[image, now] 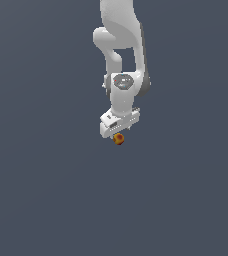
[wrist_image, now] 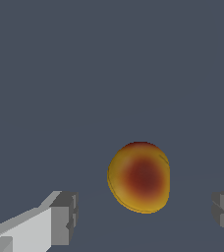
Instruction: Pick up the object and move it to a goal position.
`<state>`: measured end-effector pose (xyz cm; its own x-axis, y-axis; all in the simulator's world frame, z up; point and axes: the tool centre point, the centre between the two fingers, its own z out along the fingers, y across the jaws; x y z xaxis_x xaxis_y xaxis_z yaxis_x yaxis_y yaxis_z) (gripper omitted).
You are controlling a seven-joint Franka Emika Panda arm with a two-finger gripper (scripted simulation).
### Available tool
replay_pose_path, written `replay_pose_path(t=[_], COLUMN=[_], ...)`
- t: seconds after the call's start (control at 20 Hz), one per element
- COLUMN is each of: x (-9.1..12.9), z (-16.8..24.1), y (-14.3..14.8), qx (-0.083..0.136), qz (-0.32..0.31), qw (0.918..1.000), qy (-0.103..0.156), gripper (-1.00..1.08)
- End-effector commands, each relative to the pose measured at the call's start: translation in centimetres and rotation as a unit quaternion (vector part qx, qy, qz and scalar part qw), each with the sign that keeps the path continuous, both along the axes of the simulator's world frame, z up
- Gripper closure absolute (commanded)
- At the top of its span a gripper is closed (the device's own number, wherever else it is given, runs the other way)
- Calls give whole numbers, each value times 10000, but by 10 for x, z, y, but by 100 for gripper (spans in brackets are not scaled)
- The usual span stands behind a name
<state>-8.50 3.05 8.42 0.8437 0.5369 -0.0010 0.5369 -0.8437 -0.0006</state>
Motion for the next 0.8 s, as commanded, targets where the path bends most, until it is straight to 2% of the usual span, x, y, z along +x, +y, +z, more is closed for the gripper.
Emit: replay_pose_path(t=[0.0, 0.75], x=[0, -1], z=[-1, -49], y=[0, 0], qx=[0, 0], qz=[0, 27], qw=[10000, 10000], qy=[-1, -5], gripper=[-92, -92])
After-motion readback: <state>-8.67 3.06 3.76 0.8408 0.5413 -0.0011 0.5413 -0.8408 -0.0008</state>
